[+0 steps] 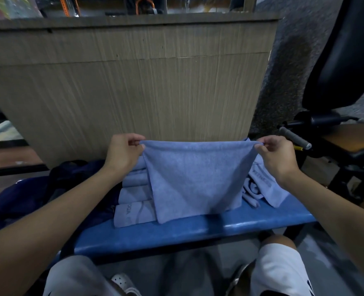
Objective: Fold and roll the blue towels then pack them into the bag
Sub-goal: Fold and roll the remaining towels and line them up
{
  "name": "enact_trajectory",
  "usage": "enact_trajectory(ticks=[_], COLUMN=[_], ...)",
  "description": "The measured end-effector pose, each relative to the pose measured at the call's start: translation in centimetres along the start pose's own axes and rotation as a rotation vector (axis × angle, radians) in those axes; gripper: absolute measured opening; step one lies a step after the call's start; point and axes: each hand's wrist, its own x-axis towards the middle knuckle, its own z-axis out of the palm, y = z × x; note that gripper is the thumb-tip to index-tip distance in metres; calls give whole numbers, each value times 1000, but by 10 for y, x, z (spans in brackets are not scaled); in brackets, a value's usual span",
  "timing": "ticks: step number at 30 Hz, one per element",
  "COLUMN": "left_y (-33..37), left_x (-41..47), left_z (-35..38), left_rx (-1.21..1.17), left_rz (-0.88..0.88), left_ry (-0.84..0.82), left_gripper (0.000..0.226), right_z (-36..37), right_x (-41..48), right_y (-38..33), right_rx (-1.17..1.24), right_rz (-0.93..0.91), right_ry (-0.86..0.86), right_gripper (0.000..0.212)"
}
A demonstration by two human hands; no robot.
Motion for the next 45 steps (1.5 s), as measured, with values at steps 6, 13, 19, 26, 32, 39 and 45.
enact_trajectory(ticks=[6,13,19,26,32,39,45], left_y=[7,19,3,-64,-136,-174,-164], left_x=[0,-11,0,43,91,111,65], left_z=[-2,6,21,81,152,190,179], left_rx=[175,-73,-106,6,266,468,443], left_rz=[211,128,109,7,-29,98,192], left_ry=[54,-22,-45,-100,-129,-298,-517], left_gripper=[16,19,22,26,34,31,19], right_z=[-6,-20,-13,39,96,128,119], right_x=[-6,-14,-7,33,87,112,67], right_y=[-8,-18,1,67,135,165,165], right_rx=[61,75,76,-34,-265,-538,-500], right_rz=[-49,-67,-24,33,90,131,126], right_ry=[38,154,114,27,-42,-44,-107], right_gripper=[6,11,12,12,22,5,27])
